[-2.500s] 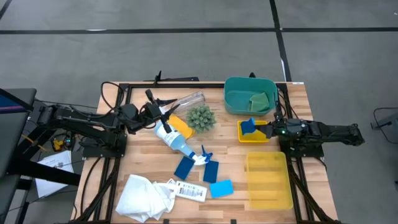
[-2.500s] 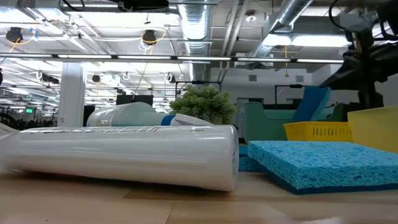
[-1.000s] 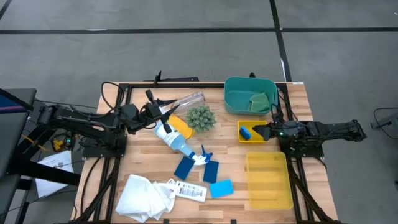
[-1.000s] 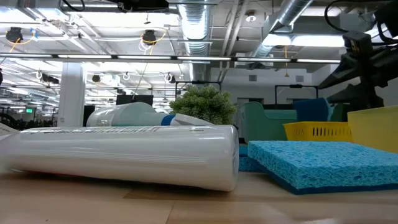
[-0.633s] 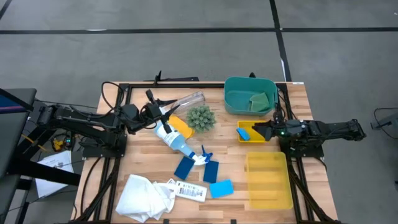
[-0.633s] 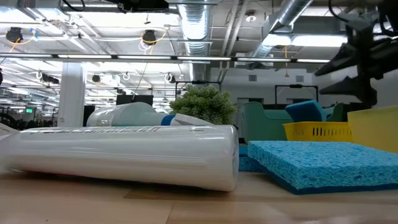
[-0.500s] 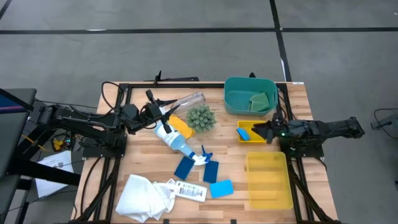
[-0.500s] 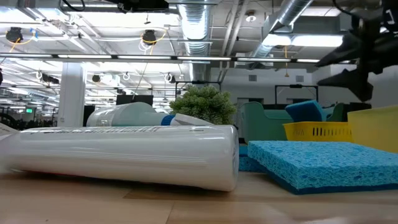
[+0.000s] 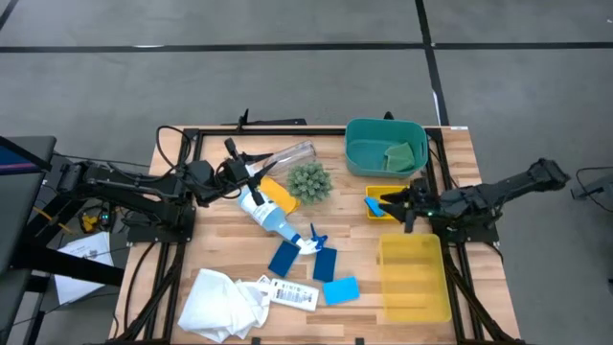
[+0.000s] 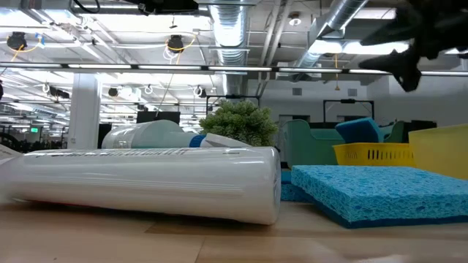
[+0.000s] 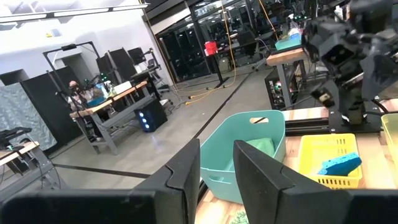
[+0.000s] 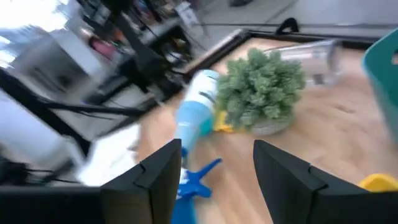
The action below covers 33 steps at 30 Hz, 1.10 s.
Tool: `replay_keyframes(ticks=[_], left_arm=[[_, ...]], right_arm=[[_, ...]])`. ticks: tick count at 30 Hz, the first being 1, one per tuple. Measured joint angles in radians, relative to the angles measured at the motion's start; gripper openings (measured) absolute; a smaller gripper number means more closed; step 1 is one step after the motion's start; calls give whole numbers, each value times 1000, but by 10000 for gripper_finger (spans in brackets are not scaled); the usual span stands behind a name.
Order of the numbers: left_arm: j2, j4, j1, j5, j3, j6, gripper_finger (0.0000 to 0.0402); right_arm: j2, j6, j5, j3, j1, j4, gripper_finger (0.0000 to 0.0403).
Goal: Pick & Place Kitchen Items
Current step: Put the blue sponge into the top yellow bin
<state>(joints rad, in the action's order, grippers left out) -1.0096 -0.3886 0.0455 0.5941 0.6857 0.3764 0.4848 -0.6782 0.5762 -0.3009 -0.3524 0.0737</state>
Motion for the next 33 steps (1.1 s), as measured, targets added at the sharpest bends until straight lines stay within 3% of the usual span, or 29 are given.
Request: replay_keyframes(ticks=[7,16,19,23,28,31,33], left_arm=[[0,8,0,0,0,0,92],[0,15,0,0,0,0,92],[0,15,0,0,0,0,92],[0,15,0,0,0,0,92],[0,18,0,0,0,0,92],[0,23,0,0,0,0,92],[0,23,0,0,0,0,92]], right_arm=[[409,-133,50,-228,-63,65,179],[835,-372,189,-624,-70,577,133],[930,-402,183,-742,-70,676,131],[1029,-448,95,-831,-54,763,120],[1110,-586,35,-835,-14,889,64],[1126,-593,-2,-835,3,887,17],[1125,-582,-21,-835,9,878,6]])
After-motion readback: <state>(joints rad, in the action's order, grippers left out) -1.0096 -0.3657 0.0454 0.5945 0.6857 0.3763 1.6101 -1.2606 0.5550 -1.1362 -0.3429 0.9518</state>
